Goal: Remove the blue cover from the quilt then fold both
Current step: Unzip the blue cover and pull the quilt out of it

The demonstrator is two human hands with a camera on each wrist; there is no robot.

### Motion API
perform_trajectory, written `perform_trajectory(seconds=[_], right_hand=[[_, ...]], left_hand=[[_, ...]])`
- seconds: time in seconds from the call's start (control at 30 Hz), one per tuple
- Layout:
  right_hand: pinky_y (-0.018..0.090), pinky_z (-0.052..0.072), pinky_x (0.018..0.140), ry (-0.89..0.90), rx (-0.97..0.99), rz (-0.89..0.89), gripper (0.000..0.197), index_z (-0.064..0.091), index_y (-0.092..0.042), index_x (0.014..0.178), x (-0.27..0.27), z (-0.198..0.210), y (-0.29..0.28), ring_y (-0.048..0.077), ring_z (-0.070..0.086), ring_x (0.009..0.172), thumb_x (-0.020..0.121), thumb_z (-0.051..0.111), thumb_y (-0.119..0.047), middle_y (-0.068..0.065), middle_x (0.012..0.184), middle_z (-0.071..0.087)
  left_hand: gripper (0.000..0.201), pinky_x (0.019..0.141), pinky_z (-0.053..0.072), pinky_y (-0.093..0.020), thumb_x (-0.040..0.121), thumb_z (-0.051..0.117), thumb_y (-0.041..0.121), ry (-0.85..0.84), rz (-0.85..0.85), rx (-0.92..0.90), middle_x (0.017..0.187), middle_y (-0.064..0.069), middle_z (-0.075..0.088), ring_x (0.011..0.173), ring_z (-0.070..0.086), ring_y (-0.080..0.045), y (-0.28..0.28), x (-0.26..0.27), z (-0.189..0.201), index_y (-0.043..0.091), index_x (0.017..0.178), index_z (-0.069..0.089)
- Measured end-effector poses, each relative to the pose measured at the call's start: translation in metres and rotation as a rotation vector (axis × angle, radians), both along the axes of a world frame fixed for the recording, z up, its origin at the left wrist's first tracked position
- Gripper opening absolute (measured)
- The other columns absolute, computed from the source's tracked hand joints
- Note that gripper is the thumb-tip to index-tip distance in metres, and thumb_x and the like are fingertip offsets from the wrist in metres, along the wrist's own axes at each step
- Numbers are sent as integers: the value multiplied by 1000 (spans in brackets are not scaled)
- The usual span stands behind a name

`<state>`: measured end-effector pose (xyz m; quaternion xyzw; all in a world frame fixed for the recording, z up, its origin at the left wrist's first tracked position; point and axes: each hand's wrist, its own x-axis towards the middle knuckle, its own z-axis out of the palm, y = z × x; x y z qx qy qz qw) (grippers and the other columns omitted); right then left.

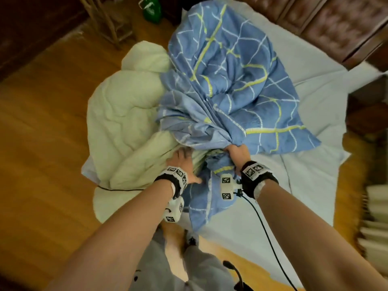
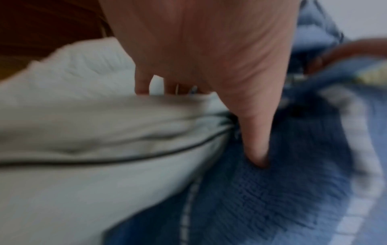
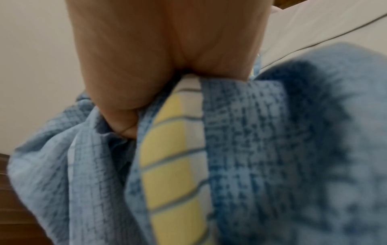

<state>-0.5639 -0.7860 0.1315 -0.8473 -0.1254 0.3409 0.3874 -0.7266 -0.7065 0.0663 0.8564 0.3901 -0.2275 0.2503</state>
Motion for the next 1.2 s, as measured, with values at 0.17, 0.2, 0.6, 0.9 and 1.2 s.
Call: perform_trajectory(seconds=[0.17, 0.2, 0.6, 0.9, 1.2], right_hand=[[41, 54, 83, 53, 35, -57, 15, 68, -8, 88, 5, -26, -16, 28, 64, 91, 73, 68, -12, 11, 95, 70], [42, 55, 88, 15, 19, 4, 23, 69, -11, 93, 7, -37, -20, 28, 66, 95, 71, 72, -18, 9, 100, 72], [47, 51, 89, -460, -436, 322, 19, 59, 2, 105, -12, -33, -8, 42, 61, 102, 88, 50, 0, 23, 124, 53], [47, 51, 91, -535, -413, 363, 25, 57, -2, 116, 5, -11, -19, 41, 61, 107, 92, 50, -4, 21, 119, 58], [38, 50, 76, -334, -424, 245, 23, 59, 1, 106, 10, -33, -57, 40, 64, 101, 89, 62, -14, 23, 105, 66]], left_hand=[[40, 87, 51, -39, 85, 67, 24, -134, -4, 88, 121, -17, 62, 108, 60, -34, -1, 27, -20, 8, 121, 58], [33, 88, 51, -39, 89, 62, 23, -162, -23, 75, 120, -17, 63, 107, 61, -35, 1, 29, -18, 9, 119, 60], [46, 87, 48, -40, 91, 40, 3, -182, 24, -60, 122, -17, 60, 105, 59, -38, -1, -33, 71, 16, 135, 47], [25, 65, 47, -32, 94, 40, 9, -44, 254, 176, 100, -7, 64, 79, 58, -25, 24, -180, 127, 28, 106, 51], [24, 76, 54, -37, 92, 40, 15, 40, 379, 166, 104, -7, 65, 86, 62, -28, 12, -189, 99, 23, 112, 53]])
